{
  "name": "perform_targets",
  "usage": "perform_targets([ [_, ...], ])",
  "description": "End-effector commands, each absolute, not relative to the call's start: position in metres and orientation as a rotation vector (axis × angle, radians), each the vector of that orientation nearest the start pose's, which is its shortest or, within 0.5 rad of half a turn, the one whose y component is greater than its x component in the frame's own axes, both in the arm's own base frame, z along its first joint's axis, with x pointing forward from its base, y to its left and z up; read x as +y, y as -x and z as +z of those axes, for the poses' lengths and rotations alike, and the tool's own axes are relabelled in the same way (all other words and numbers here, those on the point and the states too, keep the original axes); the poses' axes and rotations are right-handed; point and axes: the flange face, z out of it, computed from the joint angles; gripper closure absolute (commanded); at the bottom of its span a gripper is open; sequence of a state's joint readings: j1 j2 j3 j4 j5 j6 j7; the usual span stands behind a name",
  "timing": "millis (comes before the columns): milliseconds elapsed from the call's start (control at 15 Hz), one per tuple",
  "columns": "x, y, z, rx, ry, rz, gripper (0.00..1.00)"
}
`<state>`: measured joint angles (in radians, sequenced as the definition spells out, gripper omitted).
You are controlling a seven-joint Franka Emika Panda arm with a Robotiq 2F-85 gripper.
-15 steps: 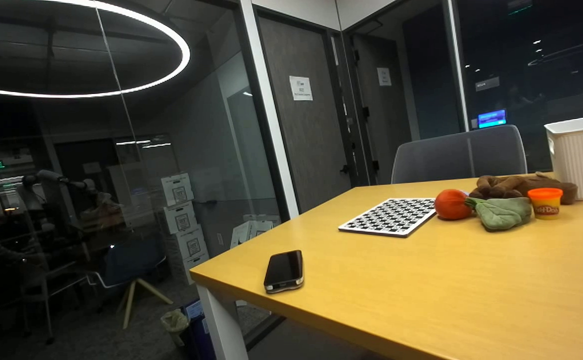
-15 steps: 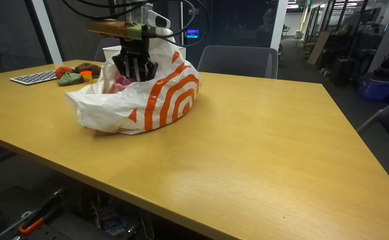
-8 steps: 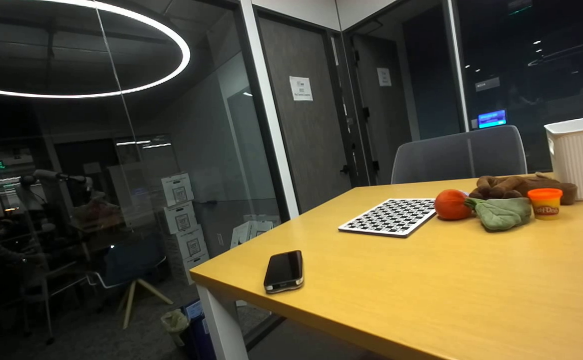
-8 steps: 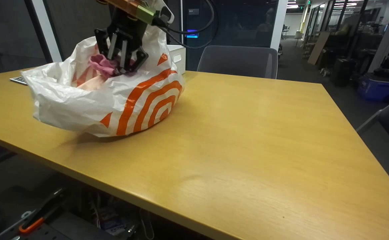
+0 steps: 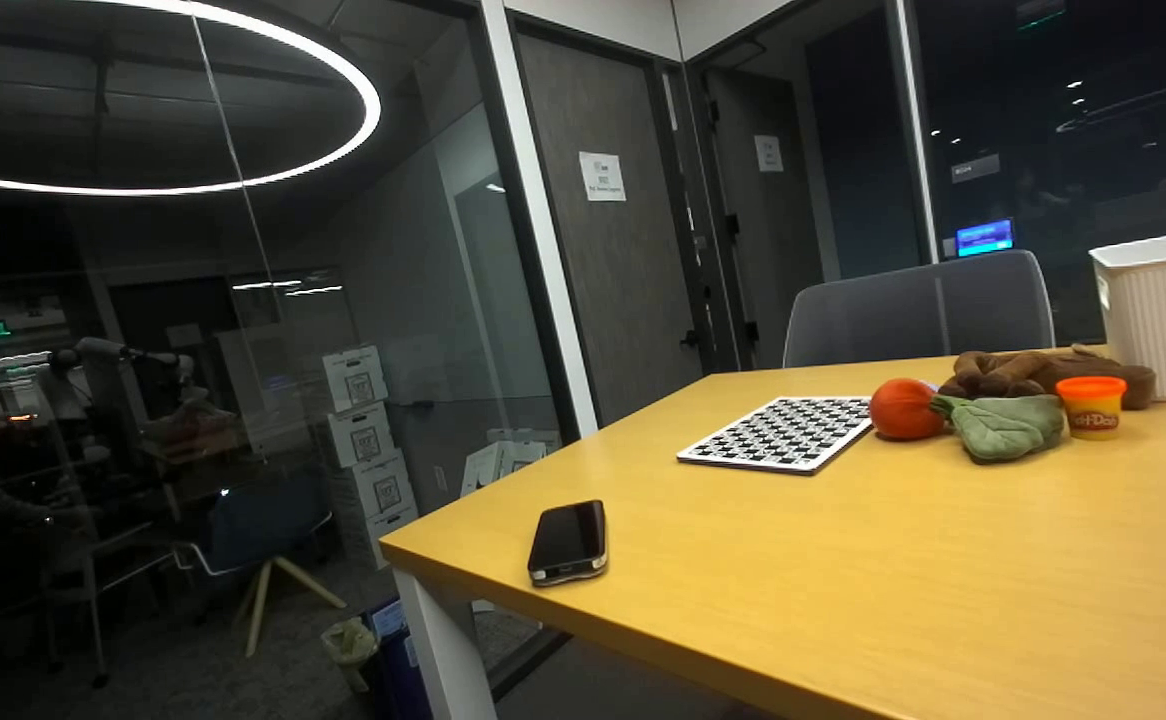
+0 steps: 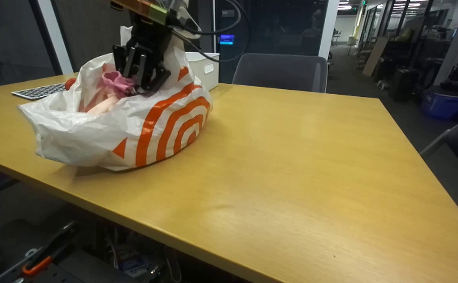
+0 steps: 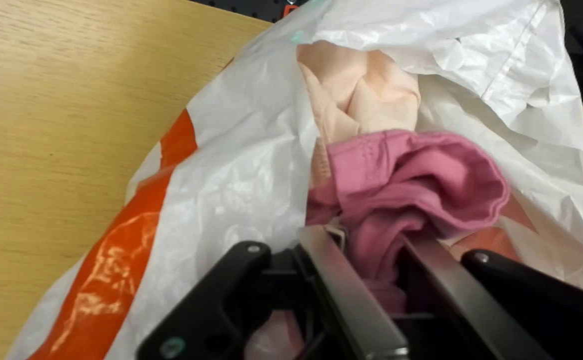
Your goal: Remove the shirts from the plastic bag and put them on the table
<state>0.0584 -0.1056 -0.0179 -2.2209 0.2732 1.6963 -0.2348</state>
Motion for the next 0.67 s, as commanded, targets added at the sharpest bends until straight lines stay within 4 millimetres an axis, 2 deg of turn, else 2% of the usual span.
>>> perform_targets([
  [0, 0.040, -0.468, 0.452, -0.113, 2.918, 0.408, 0.83],
  [400, 0.024, -0.458, 0.544, 0.087, 3.069, 0.074, 0.84],
  [600, 0.019, -0.450, 0.579, 0.143, 3.103, -0.136, 0.83],
])
